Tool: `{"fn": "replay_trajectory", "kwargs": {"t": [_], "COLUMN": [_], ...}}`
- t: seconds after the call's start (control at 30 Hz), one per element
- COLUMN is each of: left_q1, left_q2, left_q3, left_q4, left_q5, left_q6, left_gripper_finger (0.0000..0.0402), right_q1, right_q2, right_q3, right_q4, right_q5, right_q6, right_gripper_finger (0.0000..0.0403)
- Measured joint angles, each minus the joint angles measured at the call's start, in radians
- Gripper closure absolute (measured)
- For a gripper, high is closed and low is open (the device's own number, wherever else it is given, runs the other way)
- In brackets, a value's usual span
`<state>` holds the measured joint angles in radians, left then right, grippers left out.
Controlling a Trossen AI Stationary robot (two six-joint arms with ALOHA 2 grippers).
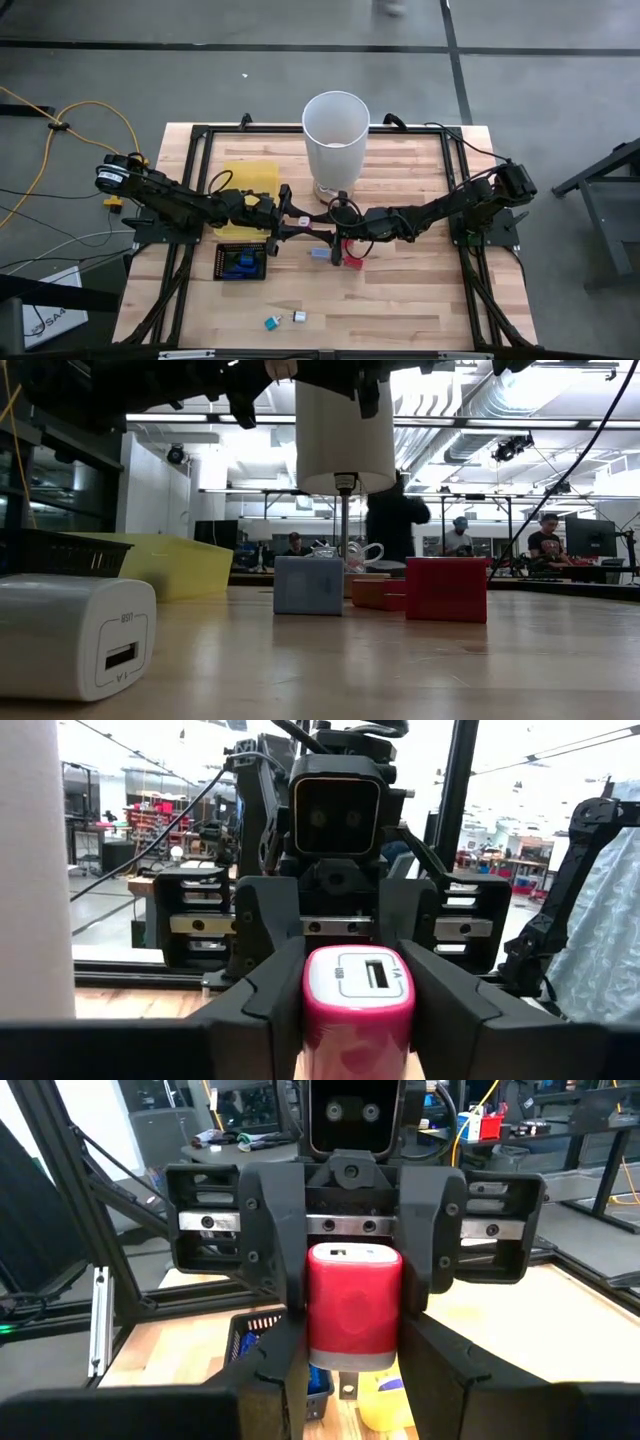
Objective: Pick & Place Office items
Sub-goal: Put the pink charger adapter into the yellow bin
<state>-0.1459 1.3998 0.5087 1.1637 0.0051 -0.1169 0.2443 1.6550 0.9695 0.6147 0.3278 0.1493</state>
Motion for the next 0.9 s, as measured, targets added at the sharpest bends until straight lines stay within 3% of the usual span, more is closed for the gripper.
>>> {"fn": "replay_trajectory", "kwargs": {"t": [0.7, 0.9], "left_q1": [0.0, 0.0], "left_q2": [0.0, 0.0], "left_q3": [0.0, 0.0], "left_q4": [-0.002, 0.0], "left_q5": [0.002, 0.005], "left_q6": [0.011, -0.002], "left_gripper_finger": [0.0272, 0.0273], "right_q1": [0.0, 0.0], "right_q2": [0.0, 0.0], "right_q3": [0.0, 0.0], "right_q4": [0.0, -0.008], "right_q5": [-0.005, -0.015], "right_q6": [-0.013, -0.017], "right_gripper_finger": [0.0287, 0.026]}}
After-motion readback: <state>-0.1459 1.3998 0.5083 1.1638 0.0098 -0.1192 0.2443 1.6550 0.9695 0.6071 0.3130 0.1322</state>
